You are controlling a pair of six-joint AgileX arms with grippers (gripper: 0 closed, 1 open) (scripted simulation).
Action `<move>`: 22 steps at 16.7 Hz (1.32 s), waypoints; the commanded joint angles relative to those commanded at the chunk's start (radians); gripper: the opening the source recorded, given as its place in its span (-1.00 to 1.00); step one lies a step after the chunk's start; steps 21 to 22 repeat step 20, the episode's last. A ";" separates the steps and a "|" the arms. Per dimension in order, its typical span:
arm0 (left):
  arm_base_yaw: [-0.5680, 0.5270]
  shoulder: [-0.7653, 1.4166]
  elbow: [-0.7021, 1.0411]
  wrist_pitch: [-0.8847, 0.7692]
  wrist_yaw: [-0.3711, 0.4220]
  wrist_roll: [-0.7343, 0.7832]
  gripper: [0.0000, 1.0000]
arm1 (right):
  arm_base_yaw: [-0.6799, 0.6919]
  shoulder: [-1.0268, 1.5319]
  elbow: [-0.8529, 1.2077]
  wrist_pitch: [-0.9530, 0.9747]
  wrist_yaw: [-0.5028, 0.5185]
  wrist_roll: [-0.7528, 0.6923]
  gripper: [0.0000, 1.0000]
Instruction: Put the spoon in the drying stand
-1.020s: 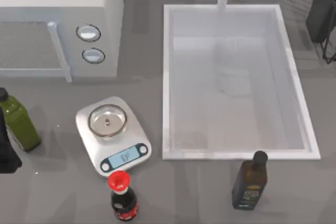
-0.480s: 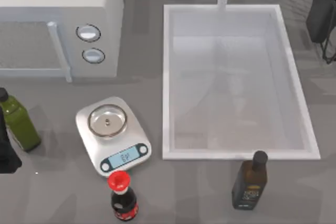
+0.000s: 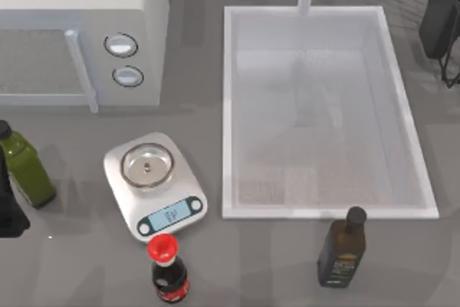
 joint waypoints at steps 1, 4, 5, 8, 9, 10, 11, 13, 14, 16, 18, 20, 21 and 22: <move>0.000 0.000 0.000 0.000 0.000 0.000 1.00 | 0.000 0.000 0.000 0.000 0.000 0.000 -1.00; 0.000 0.000 0.000 0.000 0.000 0.000 1.00 | 0.000 0.000 0.000 0.000 0.000 0.000 -0.55; 0.000 0.000 0.000 0.000 0.000 0.000 1.00 | 0.000 0.000 0.000 0.000 0.000 0.000 -0.40; 0.000 0.000 0.000 0.000 0.000 0.000 1.00 | 0.000 0.000 0.000 0.000 0.000 0.000 0.06; 0.000 0.000 0.000 0.000 0.000 0.000 1.00 | 0.000 0.000 0.000 0.000 0.000 0.000 0.21; 0.000 0.000 0.000 0.000 0.000 0.000 1.00 | 0.000 0.000 0.000 0.000 0.000 0.000 0.36; 0.000 0.000 0.000 0.000 0.000 0.000 1.00 | 0.000 0.000 0.000 0.000 0.000 0.000 0.51; 0.000 0.000 0.000 0.000 0.000 0.000 1.00 | 0.000 0.000 0.000 0.000 0.000 0.000 0.81; 0.000 0.000 0.000 0.000 0.000 0.000 1.00 | 0.000 0.000 0.000 0.000 0.000 0.000 0.96; 0.000 0.000 0.000 0.000 0.000 0.000 1.00 | 0.000 0.000 0.000 0.000 0.000 0.000 1.00; 0.000 0.000 0.000 0.000 0.000 0.000 1.00 | 0.000 0.000 0.000 0.000 0.000 0.000 1.00; 0.000 0.000 0.000 0.000 0.000 0.000 1.00 | 0.000 0.000 0.000 0.000 0.000 0.000 1.00; 0.000 0.000 0.000 0.000 0.000 0.000 1.00 | 0.000 0.000 0.000 0.000 0.000 0.000 1.00; 0.000 0.000 0.000 0.000 0.000 0.000 1.00 | 0.000 0.000 0.000 0.000 0.000 0.000 1.00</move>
